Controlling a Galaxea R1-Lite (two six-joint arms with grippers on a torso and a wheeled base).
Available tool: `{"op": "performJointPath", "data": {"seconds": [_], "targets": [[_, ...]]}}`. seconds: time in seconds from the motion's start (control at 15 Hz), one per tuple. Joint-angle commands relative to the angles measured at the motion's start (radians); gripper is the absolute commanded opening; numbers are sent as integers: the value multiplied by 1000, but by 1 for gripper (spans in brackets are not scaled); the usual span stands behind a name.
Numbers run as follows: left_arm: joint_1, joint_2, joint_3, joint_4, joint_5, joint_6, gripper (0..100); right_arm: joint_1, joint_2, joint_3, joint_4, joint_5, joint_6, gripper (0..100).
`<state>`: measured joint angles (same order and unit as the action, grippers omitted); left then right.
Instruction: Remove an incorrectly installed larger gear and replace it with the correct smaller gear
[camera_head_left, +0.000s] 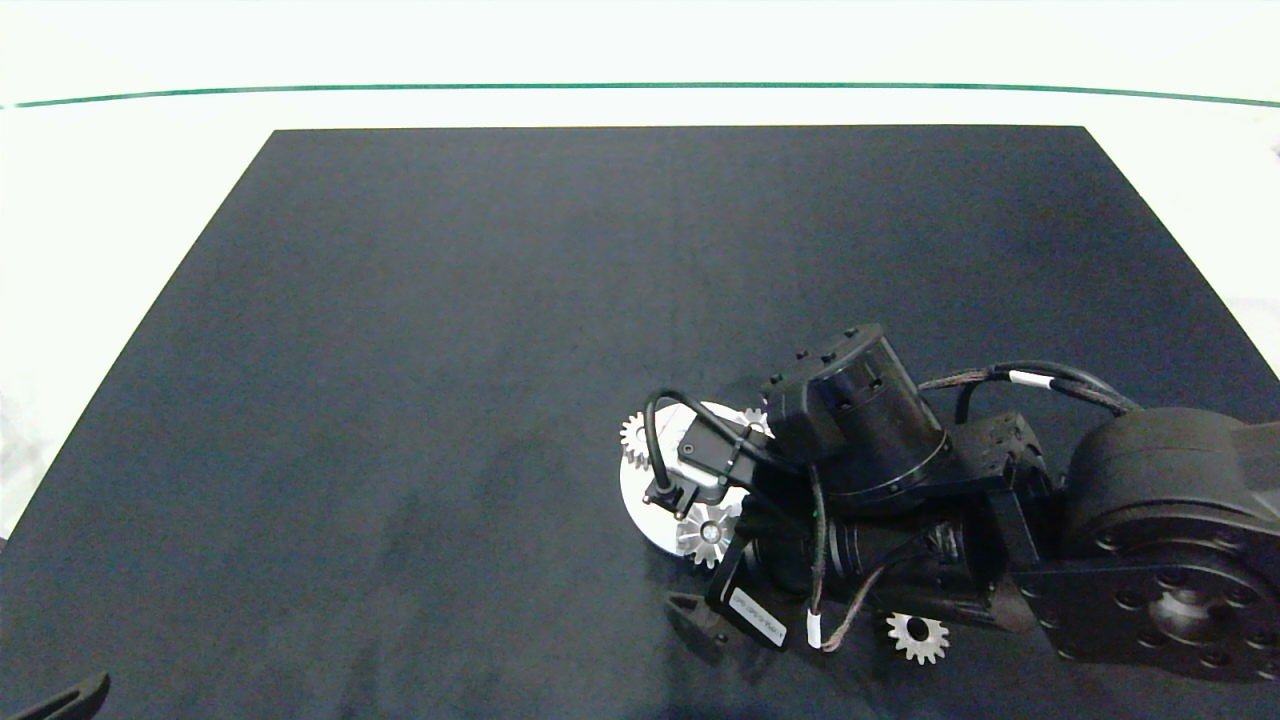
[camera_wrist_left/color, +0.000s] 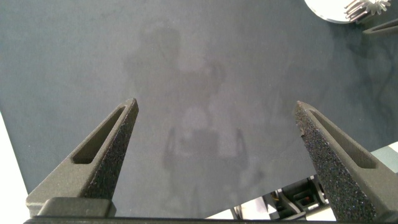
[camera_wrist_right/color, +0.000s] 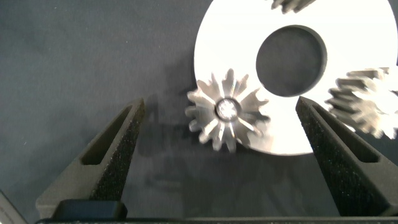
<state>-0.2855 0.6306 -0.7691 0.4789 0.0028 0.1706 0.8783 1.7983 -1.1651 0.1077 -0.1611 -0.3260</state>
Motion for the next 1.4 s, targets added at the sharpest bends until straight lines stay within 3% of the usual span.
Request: {"op": "performJointPath", "data": {"seconds": [0.07, 1.27, 1.4], "targets": [[0, -2, 1, 3, 0, 1, 100, 1, 32, -21, 0, 0, -1, 100], [-1, -8, 10, 3, -1, 1, 100, -1, 59, -44, 0, -28, -4, 66], [-1, -9, 10, 3, -1, 1, 100, -1, 69, -48, 0, -51, -5, 61]]}}
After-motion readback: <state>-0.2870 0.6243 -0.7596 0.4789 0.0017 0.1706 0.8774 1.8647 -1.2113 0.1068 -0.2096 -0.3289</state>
